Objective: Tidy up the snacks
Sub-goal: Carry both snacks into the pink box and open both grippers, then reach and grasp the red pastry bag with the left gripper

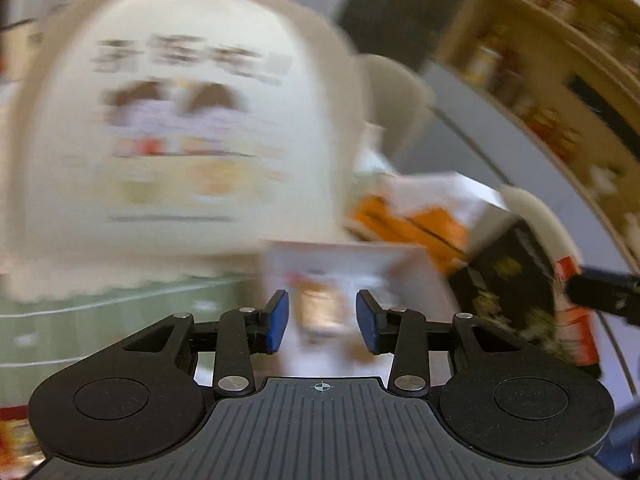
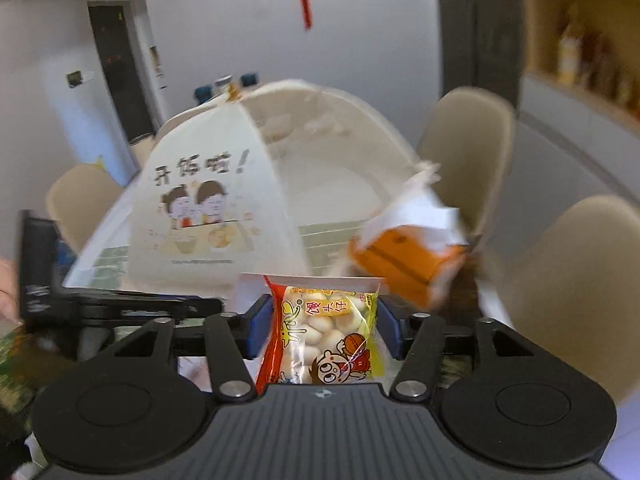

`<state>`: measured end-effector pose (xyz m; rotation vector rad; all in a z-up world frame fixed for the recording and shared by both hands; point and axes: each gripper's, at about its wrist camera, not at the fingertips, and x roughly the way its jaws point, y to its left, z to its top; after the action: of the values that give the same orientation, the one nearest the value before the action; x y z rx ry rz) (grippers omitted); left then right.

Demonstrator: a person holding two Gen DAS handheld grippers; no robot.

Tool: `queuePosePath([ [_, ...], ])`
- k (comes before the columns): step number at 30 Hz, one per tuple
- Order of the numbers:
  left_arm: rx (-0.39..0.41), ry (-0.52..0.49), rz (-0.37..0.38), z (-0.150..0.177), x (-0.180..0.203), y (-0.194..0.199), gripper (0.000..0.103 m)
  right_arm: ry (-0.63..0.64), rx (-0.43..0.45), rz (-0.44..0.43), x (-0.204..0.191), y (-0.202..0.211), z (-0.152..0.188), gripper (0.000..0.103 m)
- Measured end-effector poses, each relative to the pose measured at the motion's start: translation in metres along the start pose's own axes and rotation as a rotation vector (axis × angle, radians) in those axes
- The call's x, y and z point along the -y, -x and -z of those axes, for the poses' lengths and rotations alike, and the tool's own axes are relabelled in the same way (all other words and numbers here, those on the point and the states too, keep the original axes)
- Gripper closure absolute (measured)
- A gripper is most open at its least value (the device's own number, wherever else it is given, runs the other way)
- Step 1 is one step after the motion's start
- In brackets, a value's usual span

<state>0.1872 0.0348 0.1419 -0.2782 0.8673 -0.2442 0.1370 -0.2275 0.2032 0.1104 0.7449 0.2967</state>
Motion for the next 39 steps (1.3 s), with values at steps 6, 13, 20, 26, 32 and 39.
queuePosePath([
  [6,-0.057,0.088,-0.159,0.007,-0.070,-0.005,0.061,-0.010,-0.050,0.015,-0.013,-0.024,0.016,0.036],
  [13,-0.107,0.111,-0.218,0.013,-0.105,-0.059,0.062,0.093,-0.096,0.047,-0.023,-0.004,0.078,0.035],
  [20,-0.191,-0.016,-0.122,0.050,-0.093,-0.052,0.067,0.047,-0.226,0.005,-0.024,-0.013,0.131,0.033],
  [26,-0.248,0.038,0.004,0.115,-0.090,0.000,0.068,0.136,-0.262,-0.069,-0.068,-0.035,0.147,0.033],
  [32,-0.203,0.159,0.058,0.159,-0.102,0.068,0.069,0.244,-0.324,-0.130,-0.118,-0.060,0.172,0.032],
  [39,-0.112,0.235,-0.101,0.168,-0.129,0.121,0.069,0.248,-0.237,-0.102,-0.167,-0.094,0.170,0.032],
])
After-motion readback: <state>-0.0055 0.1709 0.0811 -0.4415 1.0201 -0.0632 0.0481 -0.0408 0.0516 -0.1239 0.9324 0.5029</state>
